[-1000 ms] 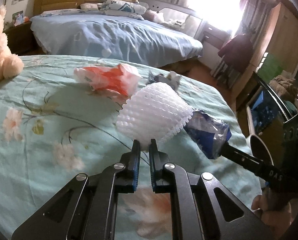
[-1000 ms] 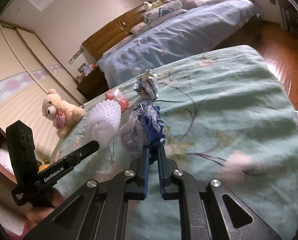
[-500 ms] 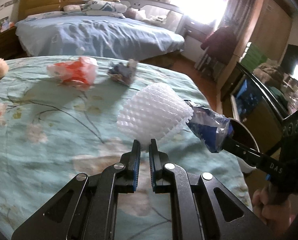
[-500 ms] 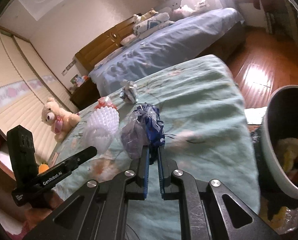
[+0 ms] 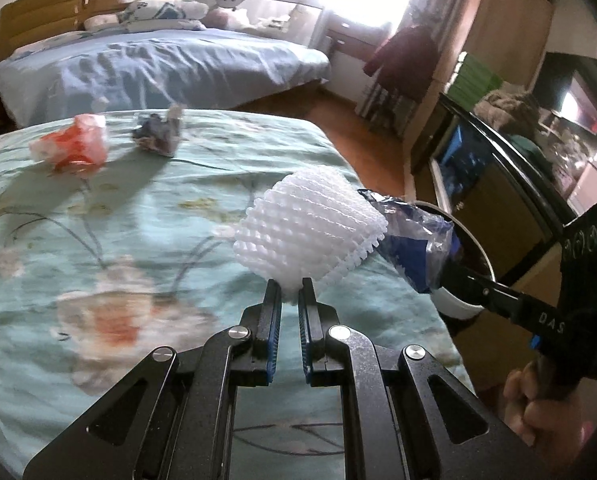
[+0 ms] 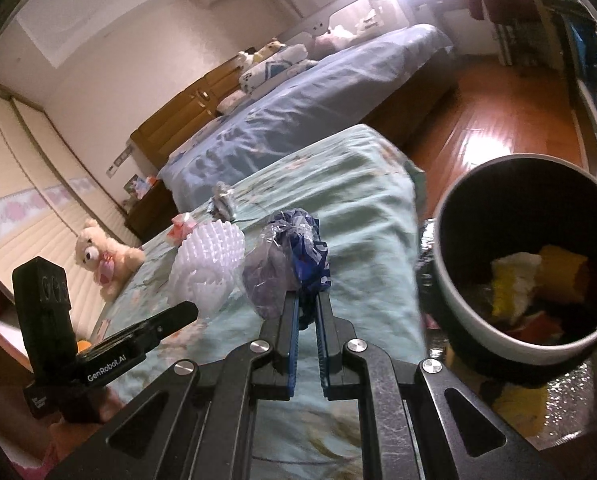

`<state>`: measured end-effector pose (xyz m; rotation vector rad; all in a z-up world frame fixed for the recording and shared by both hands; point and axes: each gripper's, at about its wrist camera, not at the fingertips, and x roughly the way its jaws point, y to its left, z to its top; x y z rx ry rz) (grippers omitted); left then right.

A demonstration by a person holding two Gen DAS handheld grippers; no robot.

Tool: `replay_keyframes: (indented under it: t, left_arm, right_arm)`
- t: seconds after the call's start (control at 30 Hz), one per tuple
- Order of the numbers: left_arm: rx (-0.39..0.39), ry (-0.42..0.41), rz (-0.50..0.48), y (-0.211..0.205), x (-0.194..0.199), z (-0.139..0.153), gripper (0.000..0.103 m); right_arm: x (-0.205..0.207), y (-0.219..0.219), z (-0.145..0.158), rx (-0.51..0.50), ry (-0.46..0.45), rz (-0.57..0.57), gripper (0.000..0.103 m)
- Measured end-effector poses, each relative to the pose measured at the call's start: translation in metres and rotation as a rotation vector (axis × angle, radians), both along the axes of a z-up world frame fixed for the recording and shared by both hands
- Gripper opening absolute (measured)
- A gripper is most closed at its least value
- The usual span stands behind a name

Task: Collect trash
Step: 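Carry the foam net and blue-wrapped bag over the bin with both grippers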

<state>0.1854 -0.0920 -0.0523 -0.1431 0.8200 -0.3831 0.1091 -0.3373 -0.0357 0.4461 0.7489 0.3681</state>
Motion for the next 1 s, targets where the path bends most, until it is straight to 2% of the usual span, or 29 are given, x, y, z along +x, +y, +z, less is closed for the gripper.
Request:
replay_keyframes:
  t: [1.0]
  left_arm:
    - [0.063,0.002,-0.21,-0.122,-0.002,0.005,0.008]
  right_arm:
    - [-0.036,-0.105,-0.011,0.015,0.015,-0.211,0.008]
